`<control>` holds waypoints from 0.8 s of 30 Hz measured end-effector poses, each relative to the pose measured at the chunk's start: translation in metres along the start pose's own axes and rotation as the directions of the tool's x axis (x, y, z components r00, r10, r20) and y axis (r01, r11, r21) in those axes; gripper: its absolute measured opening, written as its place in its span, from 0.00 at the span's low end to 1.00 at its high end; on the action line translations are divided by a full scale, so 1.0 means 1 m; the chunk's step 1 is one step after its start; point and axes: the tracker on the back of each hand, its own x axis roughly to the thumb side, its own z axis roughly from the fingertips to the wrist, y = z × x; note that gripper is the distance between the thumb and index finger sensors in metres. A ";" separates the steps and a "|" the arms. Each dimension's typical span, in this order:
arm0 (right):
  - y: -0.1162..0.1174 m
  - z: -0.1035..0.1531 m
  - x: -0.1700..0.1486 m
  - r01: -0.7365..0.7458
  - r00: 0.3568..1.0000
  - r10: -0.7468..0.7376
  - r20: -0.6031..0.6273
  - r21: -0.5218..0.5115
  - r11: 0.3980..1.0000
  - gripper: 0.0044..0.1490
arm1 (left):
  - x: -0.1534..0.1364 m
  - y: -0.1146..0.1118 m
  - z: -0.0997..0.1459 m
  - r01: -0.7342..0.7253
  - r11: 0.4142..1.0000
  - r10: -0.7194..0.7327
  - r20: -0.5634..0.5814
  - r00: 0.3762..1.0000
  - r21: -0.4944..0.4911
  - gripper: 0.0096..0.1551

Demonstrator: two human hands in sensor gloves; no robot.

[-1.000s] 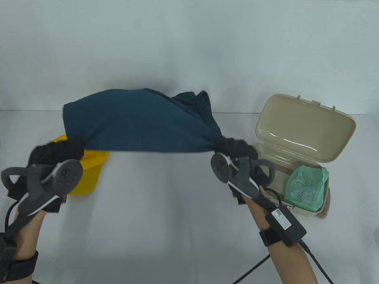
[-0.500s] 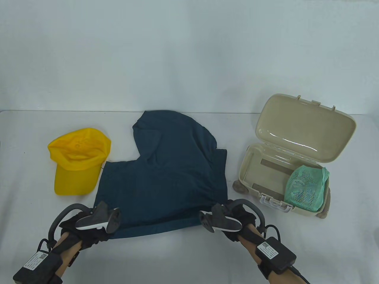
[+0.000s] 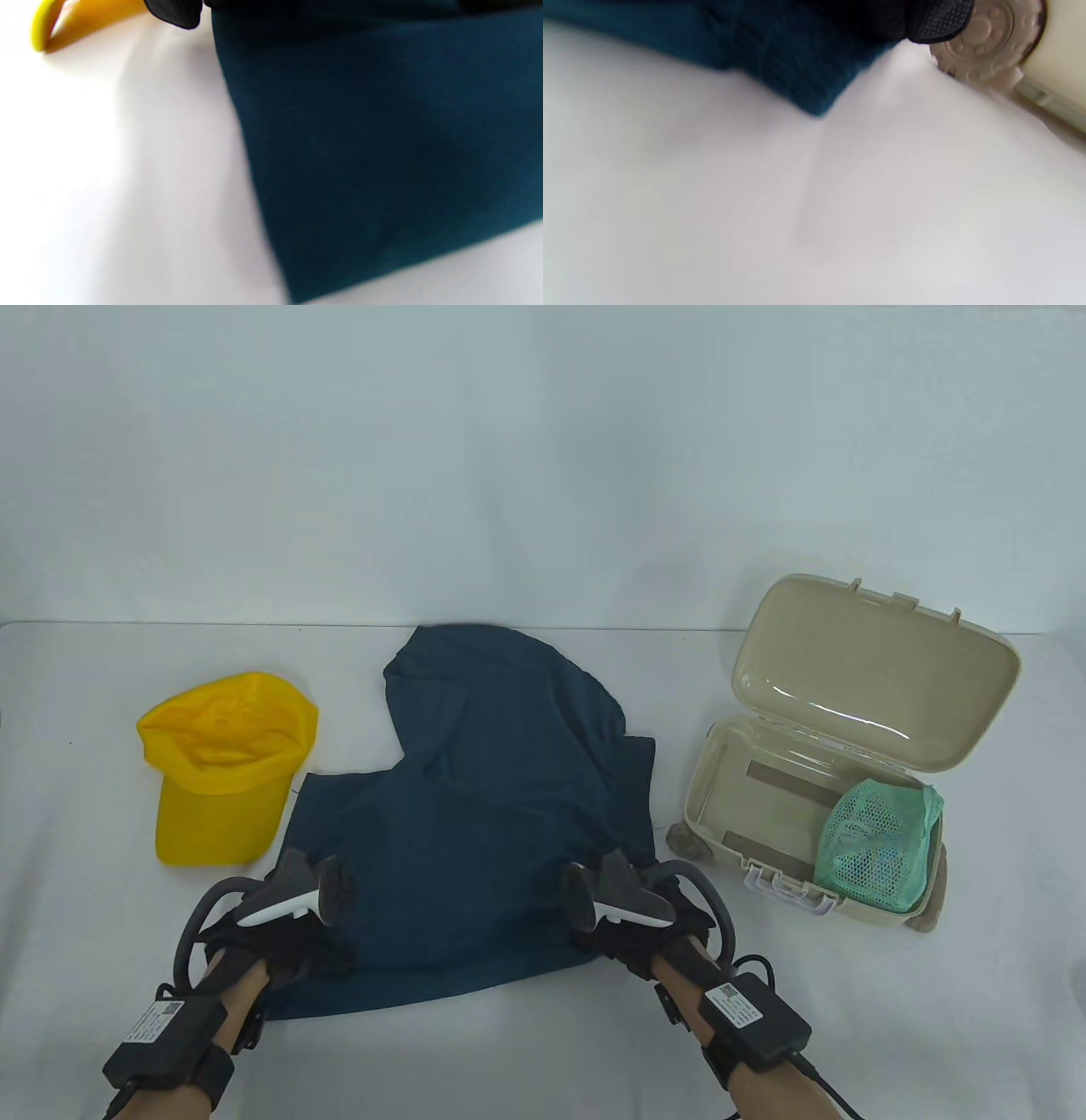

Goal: Pack suitcase

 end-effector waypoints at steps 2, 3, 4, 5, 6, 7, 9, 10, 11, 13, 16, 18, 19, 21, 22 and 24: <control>0.000 0.004 0.001 -0.020 1.000 0.020 0.005 -0.028 0.999 0.60 | -0.003 -0.005 0.003 0.010 1.000 -0.010 -0.006 1.000 -0.019 0.64; -0.002 0.006 0.002 -0.029 0.999 0.030 0.017 -0.021 0.999 0.60 | -0.004 -0.007 0.005 0.027 0.999 -0.027 -0.008 1.000 -0.025 0.64; -0.002 0.007 0.003 -0.032 0.999 0.032 0.023 -0.016 0.999 0.60 | -0.005 -0.008 0.007 0.036 0.999 -0.036 -0.007 0.999 -0.027 0.65; -0.003 0.008 0.005 -0.049 0.999 0.049 0.024 -0.023 0.999 0.59 | -0.005 -0.009 0.008 0.038 0.999 -0.038 -0.004 0.999 -0.032 0.65; -0.003 0.008 0.006 -0.062 0.998 0.063 0.024 -0.030 0.998 0.59 | -0.006 -0.009 0.008 0.042 0.999 -0.042 -0.003 0.999 -0.033 0.65; -0.004 0.008 0.007 -0.078 0.997 0.079 0.026 -0.026 0.997 0.59 | -0.006 -0.008 0.008 0.040 0.998 -0.040 0.002 0.999 -0.039 0.65; -0.008 0.006 0.007 -0.082 0.996 0.082 0.028 -0.008 0.997 0.60 | -0.005 -0.003 0.009 0.033 0.998 -0.032 0.014 0.999 -0.053 0.64; -0.012 0.006 0.005 -0.061 0.998 0.061 0.032 0.001 0.998 0.59 | -0.003 0.002 0.011 0.024 0.999 -0.022 0.027 0.999 -0.049 0.63; -0.018 0.007 0.002 -0.022 0.999 0.023 0.032 -0.020 1.000 0.58 | -0.001 0.008 0.013 0.001 1.000 0.001 0.046 0.999 -0.025 0.62; -0.030 0.008 -0.004 0.040 0.998 -0.038 0.040 -0.053 0.998 0.57 | 0.007 0.020 0.017 -0.011 1.000 0.010 0.095 0.995 0.012 0.60; -0.051 0.002 -0.014 0.073 0.997 -0.072 0.009 -0.095 0.993 0.57 | 0.023 0.050 0.018 0.021 0.986 -0.039 0.108 0.993 0.162 0.59; -0.064 -0.007 -0.020 0.106 0.994 -0.108 -0.016 -0.106 0.989 0.58 | 0.037 0.073 0.013 0.018 0.973 -0.045 0.114 0.992 0.231 0.58; -0.072 -0.014 -0.023 0.136 0.990 -0.140 -0.030 -0.114 0.984 0.58 | 0.046 0.087 0.009 0.012 0.962 -0.046 0.119 0.992 0.273 0.58; -0.081 -0.026 -0.027 0.193 0.978 -0.202 -0.051 -0.144 0.971 0.59 | 0.060 0.107 -0.001 0.008 0.949 -0.048 0.118 0.992 0.316 0.57; -0.086 -0.035 -0.028 0.225 0.969 -0.237 -0.064 -0.150 0.963 0.59 | 0.070 0.118 -0.008 -0.001 0.941 -0.040 0.115 0.992 0.338 0.57; -0.092 -0.046 -0.029 0.258 0.958 -0.273 -0.089 -0.155 0.954 0.60 | 0.081 0.131 -0.018 -0.015 0.932 -0.029 0.117 0.993 0.362 0.56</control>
